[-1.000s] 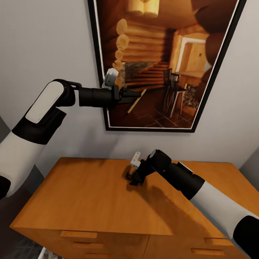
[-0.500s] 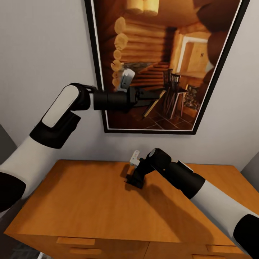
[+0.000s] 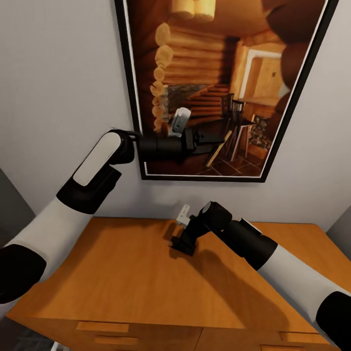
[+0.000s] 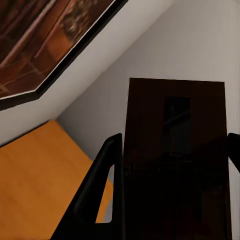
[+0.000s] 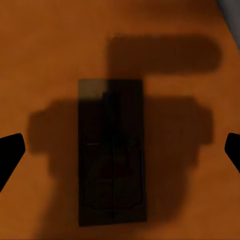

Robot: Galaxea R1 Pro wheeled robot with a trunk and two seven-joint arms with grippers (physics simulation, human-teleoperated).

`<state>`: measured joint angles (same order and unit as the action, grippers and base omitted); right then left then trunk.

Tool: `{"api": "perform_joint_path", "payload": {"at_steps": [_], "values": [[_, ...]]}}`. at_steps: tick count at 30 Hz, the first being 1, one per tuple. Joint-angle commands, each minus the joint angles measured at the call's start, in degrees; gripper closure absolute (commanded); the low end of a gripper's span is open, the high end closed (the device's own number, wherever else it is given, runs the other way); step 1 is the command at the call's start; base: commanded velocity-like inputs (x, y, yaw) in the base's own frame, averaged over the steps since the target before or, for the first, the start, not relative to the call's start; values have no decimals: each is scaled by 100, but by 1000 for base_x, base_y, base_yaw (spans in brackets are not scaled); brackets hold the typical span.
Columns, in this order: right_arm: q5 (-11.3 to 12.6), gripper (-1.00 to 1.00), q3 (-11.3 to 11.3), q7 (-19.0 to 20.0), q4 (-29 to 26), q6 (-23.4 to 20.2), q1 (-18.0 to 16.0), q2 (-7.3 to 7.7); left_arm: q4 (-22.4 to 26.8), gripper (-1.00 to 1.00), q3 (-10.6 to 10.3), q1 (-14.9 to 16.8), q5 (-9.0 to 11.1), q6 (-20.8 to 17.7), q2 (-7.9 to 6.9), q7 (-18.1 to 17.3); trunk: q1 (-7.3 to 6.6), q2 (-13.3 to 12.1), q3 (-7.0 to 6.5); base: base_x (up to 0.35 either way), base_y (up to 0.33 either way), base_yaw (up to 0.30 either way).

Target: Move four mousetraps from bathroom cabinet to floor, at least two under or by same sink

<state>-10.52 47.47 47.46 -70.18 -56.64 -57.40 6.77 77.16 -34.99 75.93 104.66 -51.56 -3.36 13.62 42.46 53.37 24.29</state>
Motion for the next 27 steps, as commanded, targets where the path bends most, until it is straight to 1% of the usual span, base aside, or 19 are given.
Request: {"api": "perform_joint_path", "payload": {"at_steps": [1,4,6,10,13,23,24,27], "values": [[3,-100,0,0,23,0,0,0,1,100,0,-33,-6,3,2,7,0,0,0,0,0,0],[8,-100,-1,0,120,8,1,-5,3,100,1,-130,-7,8,3,8,0,0,0,0,0,0],[12,-100,-1,0,184,15,1,-23,9,100,1,-130,-7,10,6,9,0,0,0,0,0,0],[17,-100,-18,-5,312,20,4,-137,17,100,0,-131,-7,12,8,9,0,0,0,0,0,0],[27,-100,-40,-1,408,35,7,-179,23,100,0,-131,-7,12,9,9,0,0,0,0,0,0],[45,-100,-53,-5,730,99,10,-209,35,100,1,-131,-7,10,10,9,0,0,0,0,0,0],[47,-100,-53,-6,1051,120,10,-210,35,100,1,-131,-7,12,10,9,0,0,0,0,0,0],[49,-100,-53,-8,1108,154,10,-211,36,100,1,-131,-7,14,10,9,0,0,0,0,0,0]]}}
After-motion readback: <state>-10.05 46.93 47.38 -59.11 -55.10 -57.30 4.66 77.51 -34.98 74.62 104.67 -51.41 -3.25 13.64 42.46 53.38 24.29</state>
